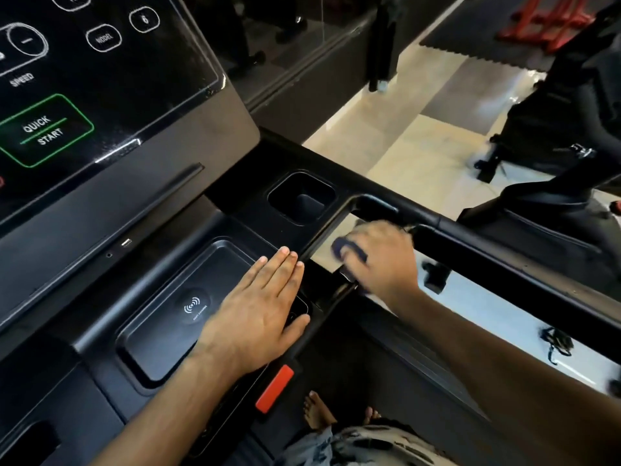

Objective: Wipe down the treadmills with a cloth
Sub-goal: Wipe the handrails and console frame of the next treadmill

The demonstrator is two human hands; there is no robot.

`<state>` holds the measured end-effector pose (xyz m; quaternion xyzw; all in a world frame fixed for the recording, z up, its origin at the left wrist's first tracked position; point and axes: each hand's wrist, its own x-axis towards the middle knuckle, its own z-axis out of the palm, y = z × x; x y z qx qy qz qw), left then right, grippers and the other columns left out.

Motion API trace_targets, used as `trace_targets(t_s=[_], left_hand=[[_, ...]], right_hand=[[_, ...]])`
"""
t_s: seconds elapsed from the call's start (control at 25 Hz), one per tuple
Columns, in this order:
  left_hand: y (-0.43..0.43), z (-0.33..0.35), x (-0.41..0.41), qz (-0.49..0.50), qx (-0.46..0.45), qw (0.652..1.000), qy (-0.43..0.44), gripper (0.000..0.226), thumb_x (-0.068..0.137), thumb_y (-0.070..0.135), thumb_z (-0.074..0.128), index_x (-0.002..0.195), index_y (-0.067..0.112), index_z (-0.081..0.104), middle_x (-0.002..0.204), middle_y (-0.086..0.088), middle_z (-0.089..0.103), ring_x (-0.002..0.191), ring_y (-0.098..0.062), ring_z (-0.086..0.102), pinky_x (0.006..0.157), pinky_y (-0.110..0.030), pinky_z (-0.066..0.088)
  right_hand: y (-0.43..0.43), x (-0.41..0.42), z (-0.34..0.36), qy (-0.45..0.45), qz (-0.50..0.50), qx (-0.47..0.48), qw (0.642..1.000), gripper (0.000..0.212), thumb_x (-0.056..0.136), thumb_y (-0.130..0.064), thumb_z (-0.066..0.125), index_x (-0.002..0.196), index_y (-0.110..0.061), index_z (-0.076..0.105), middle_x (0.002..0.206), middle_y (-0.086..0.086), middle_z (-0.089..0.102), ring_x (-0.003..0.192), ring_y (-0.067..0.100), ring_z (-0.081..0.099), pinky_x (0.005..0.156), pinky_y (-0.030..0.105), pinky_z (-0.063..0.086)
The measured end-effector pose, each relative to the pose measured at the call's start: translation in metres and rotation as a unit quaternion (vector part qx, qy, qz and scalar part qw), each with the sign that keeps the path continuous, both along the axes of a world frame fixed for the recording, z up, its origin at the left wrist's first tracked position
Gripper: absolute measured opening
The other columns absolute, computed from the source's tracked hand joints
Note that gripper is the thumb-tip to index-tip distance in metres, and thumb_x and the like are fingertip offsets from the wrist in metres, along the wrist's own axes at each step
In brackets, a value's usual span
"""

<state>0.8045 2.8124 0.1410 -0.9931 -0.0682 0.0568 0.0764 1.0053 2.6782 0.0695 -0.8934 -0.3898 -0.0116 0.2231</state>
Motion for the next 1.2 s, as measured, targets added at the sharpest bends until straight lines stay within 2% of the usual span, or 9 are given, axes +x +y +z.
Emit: trace_targets(t_s=[0.08,0.2,0.28,0.4,0.48,0.72,0.84,1.04,1.2], left_hand=[[-0.002,0.001,0.002,0.003,-0.005,1.000,-0.007,0.076,0.094,0.059,0.031,0.151,0.008,0.026,0.159,-0.010,0.021,0.150,-0.021,0.006,0.118,-0.038,0.004],[-0.004,0.001,0.003,0.009,-0.015,1.000,-0.010,0.078,0.094,0.060,0.031,0.152,0.008,0.025,0.160,-0.009,0.019,0.150,-0.019,0.001,0.119,-0.037,0.001],[-0.003,0.002,0.006,0.008,-0.014,1.000,-0.019,0.079,0.093,0.061,0.029,0.152,0.009,0.024,0.160,-0.008,0.017,0.150,-0.017,-0.002,0.120,-0.036,0.000],[-0.007,0.003,0.005,0.017,-0.021,1.000,-0.012,0.080,0.093,0.062,0.028,0.153,0.010,0.022,0.161,-0.007,0.017,0.150,-0.016,-0.005,0.123,-0.037,0.003],[-0.009,0.003,0.006,0.016,-0.022,1.000,-0.011,0.081,0.092,0.063,0.027,0.153,0.010,0.021,0.161,-0.006,0.015,0.150,-0.016,-0.007,0.123,-0.037,0.002],[-0.010,0.002,0.008,0.008,-0.030,0.999,-0.024,0.079,0.092,0.061,0.031,0.152,0.009,0.025,0.160,-0.007,0.020,0.150,-0.015,-0.003,0.121,-0.037,0.006],[-0.009,0.004,0.005,0.003,-0.045,0.999,-0.014,0.080,0.090,0.057,0.031,0.153,0.008,0.022,0.160,-0.008,0.019,0.149,-0.014,-0.005,0.120,-0.035,0.002],[-0.010,0.007,0.008,-0.013,-0.071,0.997,-0.039,0.081,0.092,0.057,0.037,0.155,0.012,0.010,0.162,-0.004,0.006,0.147,-0.011,-0.016,0.117,-0.029,-0.011],[-0.008,0.006,0.003,-0.011,-0.085,0.996,-0.034,0.082,0.091,0.053,0.037,0.155,0.012,0.007,0.163,-0.004,0.003,0.147,-0.009,-0.019,0.117,-0.027,-0.013]], right_hand=[[0.007,-0.001,0.004,0.060,-0.143,0.008,0.988,0.045,0.088,-0.051,0.041,0.112,-0.029,0.072,0.126,-0.004,0.064,0.127,0.028,0.047,0.103,0.047,0.036],[-0.003,-0.020,-0.003,0.002,0.005,0.021,1.000,0.046,0.090,-0.054,0.041,0.115,-0.030,0.071,0.127,-0.007,0.063,0.127,0.024,0.047,0.105,0.049,0.037],[-0.007,0.012,-0.007,0.075,-0.076,0.074,0.992,0.044,0.092,-0.051,0.046,0.124,-0.027,0.066,0.142,-0.003,0.054,0.138,0.028,0.037,0.111,0.051,0.034],[-0.005,0.006,-0.008,0.267,-0.252,0.220,0.904,0.049,0.096,-0.035,0.061,0.142,-0.021,0.053,0.161,0.002,0.028,0.150,0.028,0.019,0.122,0.040,0.017],[0.003,-0.052,0.000,0.361,-0.278,0.339,0.823,0.059,0.099,-0.034,0.059,0.153,-0.022,0.038,0.164,0.000,0.019,0.148,0.021,0.025,0.119,0.035,0.025],[0.023,-0.054,-0.001,0.444,-0.386,0.444,0.676,0.060,0.100,-0.033,0.055,0.154,-0.025,0.031,0.150,0.000,0.040,0.128,0.019,0.050,0.108,0.037,0.042],[0.023,-0.112,-0.002,0.445,-0.312,0.420,0.727,0.066,0.099,-0.031,0.058,0.155,-0.029,0.025,0.151,-0.005,0.033,0.126,0.015,0.050,0.104,0.038,0.046],[0.023,-0.086,-0.002,0.454,-0.376,0.483,0.647,0.056,0.100,-0.028,0.055,0.151,-0.025,0.034,0.146,0.004,0.043,0.128,0.021,0.050,0.109,0.042,0.043],[0.017,-0.145,-0.002,0.382,-0.240,0.308,0.838,0.071,0.100,-0.037,0.054,0.160,-0.031,0.017,0.168,-0.006,0.002,0.154,0.016,0.006,0.123,0.037,0.016]])
